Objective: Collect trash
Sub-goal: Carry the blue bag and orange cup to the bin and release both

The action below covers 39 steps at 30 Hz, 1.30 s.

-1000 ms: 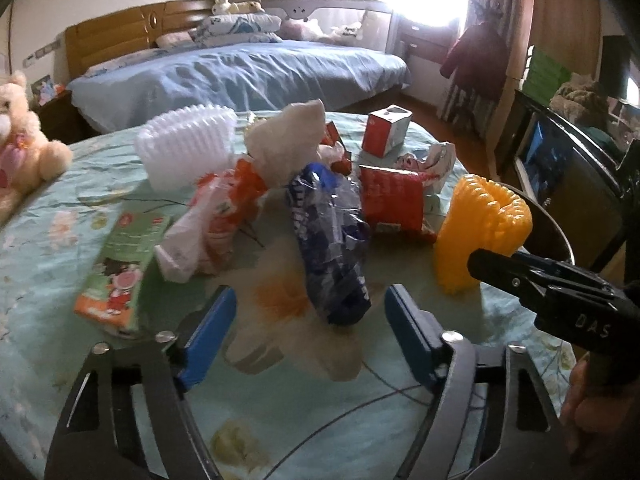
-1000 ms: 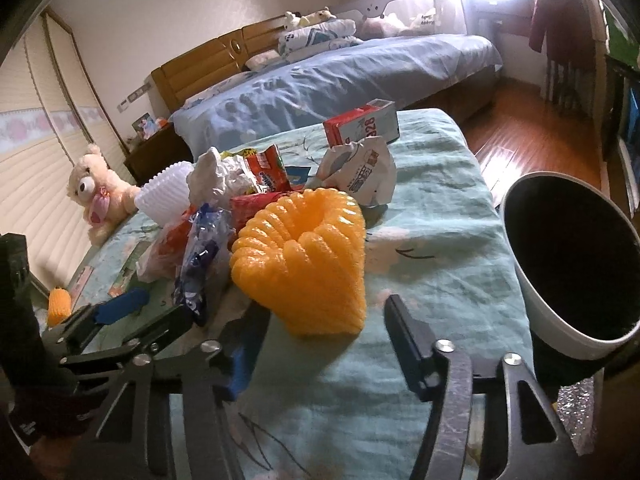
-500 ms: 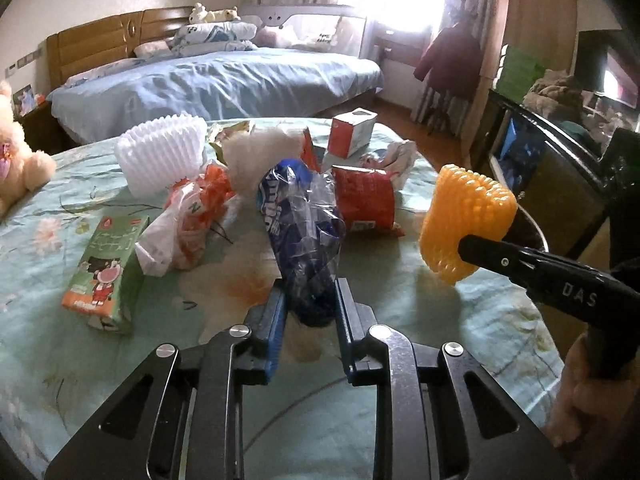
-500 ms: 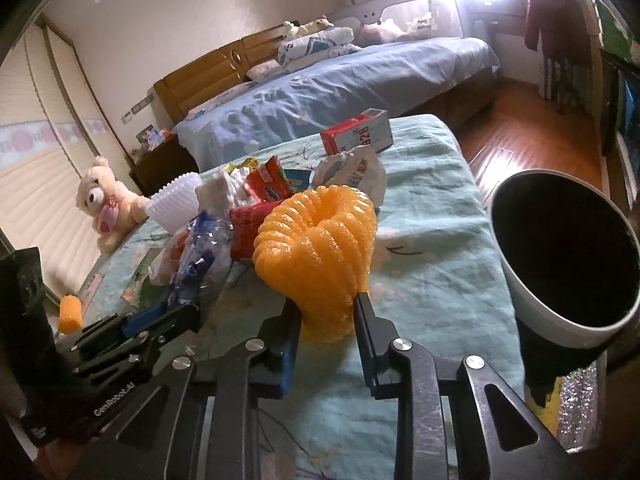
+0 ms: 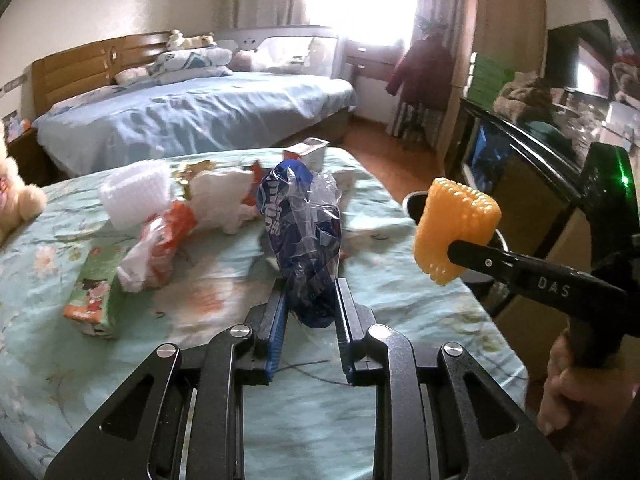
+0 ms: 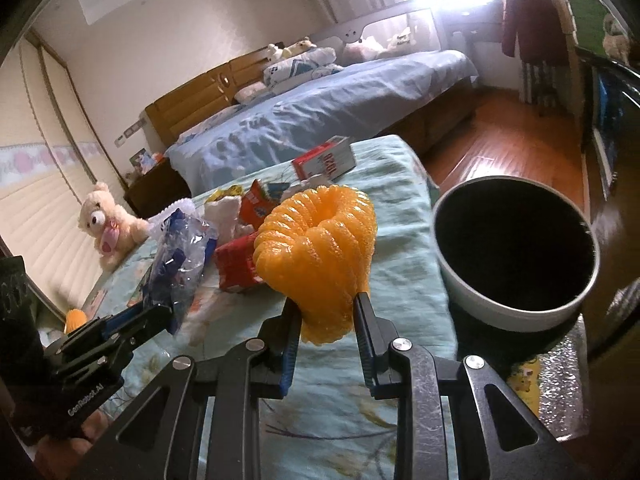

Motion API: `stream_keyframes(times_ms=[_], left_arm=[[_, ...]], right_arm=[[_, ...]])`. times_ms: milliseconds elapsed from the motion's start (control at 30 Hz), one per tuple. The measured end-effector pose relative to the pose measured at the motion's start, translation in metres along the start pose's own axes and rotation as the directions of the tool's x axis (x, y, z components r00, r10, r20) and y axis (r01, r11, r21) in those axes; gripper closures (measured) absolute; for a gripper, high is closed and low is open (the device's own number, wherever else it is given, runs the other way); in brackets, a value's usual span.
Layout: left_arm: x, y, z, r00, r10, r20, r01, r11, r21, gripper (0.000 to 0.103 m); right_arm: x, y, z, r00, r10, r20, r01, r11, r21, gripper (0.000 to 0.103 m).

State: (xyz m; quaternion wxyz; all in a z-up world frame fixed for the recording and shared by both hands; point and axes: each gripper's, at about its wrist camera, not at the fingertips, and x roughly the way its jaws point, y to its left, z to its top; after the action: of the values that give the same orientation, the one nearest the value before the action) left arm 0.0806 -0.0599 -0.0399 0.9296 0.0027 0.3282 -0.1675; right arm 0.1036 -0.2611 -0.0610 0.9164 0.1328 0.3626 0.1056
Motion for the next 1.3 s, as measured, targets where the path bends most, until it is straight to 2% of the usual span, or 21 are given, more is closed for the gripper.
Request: stream_keyframes(times_ms=[267, 467, 967, 1300], left_arm=[[0.017, -0.04, 0.008, 0.998, -0.059, -0.025, 0.061, 0.996, 0.072, 0.082], [0.034, -0.061, 0.015, 0.994, -0.098, -0.047, 0.101, 0.991, 0.083, 0.082], [0.069, -0.105, 0.031, 0.985, -0.148, -0.09, 0.16, 0.977, 0.14, 0.082], [0.097, -0.125, 0.047, 0.977, -0.173, -0.122, 0.191, 0.971, 0.148, 0.082]], right_arm=[[-0.014, -0.034, 0.003, 0.999, -0.048, 0.014, 0.047, 0.997, 0.054, 0.077], [-0.02, -0.058, 0.006, 0.996, -0.086, 0.021, 0.084, 0.993, 0.087, 0.077], [-0.024, -0.109, 0.017, 0.986, -0.168, 0.016, 0.164, 0.974, 0.153, 0.077], [-0.011, -0.135, 0.026, 0.983, -0.183, -0.008, 0.182, 0.967, 0.177, 0.076]])
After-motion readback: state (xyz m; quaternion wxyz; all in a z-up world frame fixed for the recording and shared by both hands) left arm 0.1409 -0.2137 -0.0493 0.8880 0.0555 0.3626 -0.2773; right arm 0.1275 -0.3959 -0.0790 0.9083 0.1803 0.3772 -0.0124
